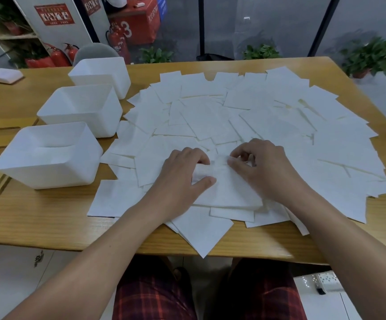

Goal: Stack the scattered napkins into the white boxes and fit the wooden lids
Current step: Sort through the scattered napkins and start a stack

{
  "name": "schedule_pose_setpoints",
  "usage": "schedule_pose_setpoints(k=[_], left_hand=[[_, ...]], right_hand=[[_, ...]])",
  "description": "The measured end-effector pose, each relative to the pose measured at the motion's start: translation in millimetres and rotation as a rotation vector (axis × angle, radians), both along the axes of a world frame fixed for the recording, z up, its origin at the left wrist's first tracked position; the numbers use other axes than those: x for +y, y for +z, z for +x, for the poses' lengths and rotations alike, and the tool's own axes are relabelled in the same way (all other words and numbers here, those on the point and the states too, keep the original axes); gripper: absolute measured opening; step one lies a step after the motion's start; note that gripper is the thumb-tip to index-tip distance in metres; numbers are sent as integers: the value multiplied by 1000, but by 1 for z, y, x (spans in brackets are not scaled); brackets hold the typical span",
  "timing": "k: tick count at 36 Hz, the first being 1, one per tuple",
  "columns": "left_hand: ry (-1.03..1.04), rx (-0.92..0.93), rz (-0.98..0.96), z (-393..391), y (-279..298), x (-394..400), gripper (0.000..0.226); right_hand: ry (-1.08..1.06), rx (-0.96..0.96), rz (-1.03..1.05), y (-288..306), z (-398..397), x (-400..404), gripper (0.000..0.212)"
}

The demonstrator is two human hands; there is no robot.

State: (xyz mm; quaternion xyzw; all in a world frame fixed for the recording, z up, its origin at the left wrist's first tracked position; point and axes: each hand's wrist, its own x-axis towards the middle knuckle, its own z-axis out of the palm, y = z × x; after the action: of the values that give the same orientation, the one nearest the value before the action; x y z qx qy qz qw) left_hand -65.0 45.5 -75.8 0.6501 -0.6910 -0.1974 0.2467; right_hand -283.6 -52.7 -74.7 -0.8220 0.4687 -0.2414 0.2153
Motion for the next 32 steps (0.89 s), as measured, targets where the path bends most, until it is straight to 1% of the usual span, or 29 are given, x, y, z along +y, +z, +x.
schedule_pose_setpoints(k=[2,6,9,14,17,21,24,26,29,31,32], left_hand=[[7,47,10,-2,0,1,19],[10,96,7,-4,1,3,22],[-15,117,-18,-3,1,3,16],[16,108,-8,0,2,2,14],[24,120,-4,2,6,3,14],[20,173,20,5,10,1,11],[21,228,59,7,14,-2,12],[20,198,77,8,15,-5,12],[25,34,70,10,11,-7,12],[43,-63,35,11,7,-9,21],[59,-83,15,10,7,-9,29]], right_hand=[[2,11,17,4,1,0,14],[22,-10,87,12,0,2,14],[34,-53,63,13,-3,4,15],[-55,-256,8,16,-9,3,10],[-109,-332,-35,17,-9,3,9],[-158,-409,-92,20,-11,3,9],[-188,-503,-89,25,-11,2,12],[-202,-550,-84,29,-12,1,11],[-212,-606,-69,30,-13,-1,9],[-220,-649,-73,32,-14,0,9],[-225,-670,-86,33,-14,1,9]])
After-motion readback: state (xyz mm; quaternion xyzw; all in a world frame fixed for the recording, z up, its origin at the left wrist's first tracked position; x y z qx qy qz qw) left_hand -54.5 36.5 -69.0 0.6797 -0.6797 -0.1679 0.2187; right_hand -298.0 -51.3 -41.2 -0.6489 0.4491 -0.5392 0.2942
